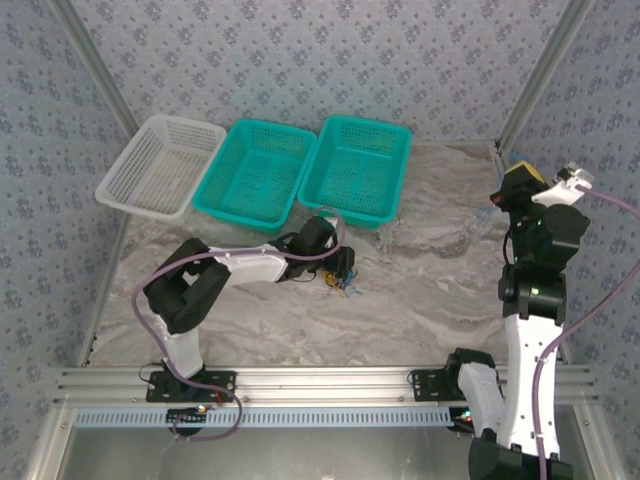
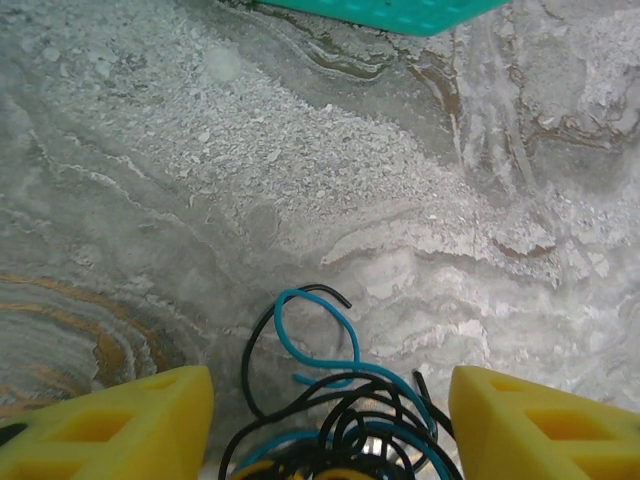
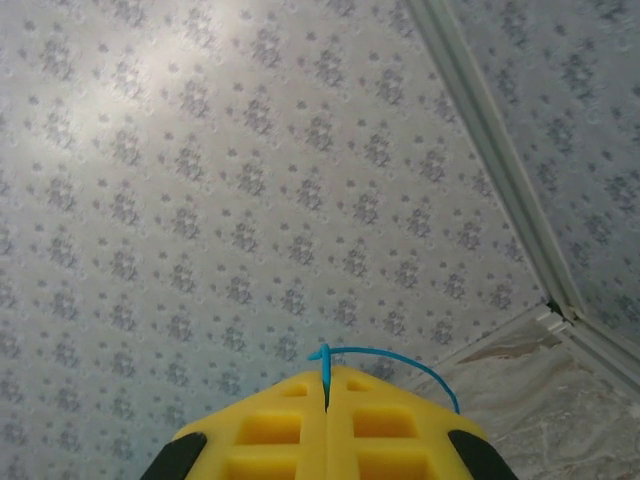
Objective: Untangle the cables
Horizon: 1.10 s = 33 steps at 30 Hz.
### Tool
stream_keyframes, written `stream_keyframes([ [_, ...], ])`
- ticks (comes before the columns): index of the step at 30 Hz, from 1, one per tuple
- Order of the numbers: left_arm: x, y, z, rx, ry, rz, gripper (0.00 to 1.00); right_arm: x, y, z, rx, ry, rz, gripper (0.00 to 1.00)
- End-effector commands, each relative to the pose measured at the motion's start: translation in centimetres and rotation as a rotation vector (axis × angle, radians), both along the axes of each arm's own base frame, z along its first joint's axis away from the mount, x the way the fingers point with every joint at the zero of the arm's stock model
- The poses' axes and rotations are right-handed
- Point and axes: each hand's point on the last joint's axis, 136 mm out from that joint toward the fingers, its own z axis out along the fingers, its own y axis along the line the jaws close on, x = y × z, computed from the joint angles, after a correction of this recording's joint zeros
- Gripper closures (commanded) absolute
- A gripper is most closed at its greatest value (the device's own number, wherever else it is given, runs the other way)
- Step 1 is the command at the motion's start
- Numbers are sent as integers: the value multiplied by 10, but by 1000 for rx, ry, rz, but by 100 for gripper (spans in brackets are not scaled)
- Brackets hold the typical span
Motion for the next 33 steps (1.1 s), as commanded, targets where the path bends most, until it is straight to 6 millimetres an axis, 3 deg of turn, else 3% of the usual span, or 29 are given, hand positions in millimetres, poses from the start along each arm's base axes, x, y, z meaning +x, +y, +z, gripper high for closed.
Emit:
stream_keyframes([
  [1,2,-4,34,-69,-77,-3,29,8,24,11,-47,30,146,100],
  [5,-1,-2,54,-130,-134,-10,13,26,46,8,-56,63,268,100],
  [12,0,23,72,-146,-192,89,1,47,88,25,-151,64,417,100],
  [19,4,53,77,-102,-245,208,1,78,129,32,-211,64,537,100],
  [26,5,68,75,-80,-255,271,1,115,167,60,-257,22,649,100],
  [30,6,73,74,-69,-256,288,0,132,177,77,-284,10,659,100],
  [33,6,75,74,-65,-258,295,0,133,175,94,-295,-16,643,100],
])
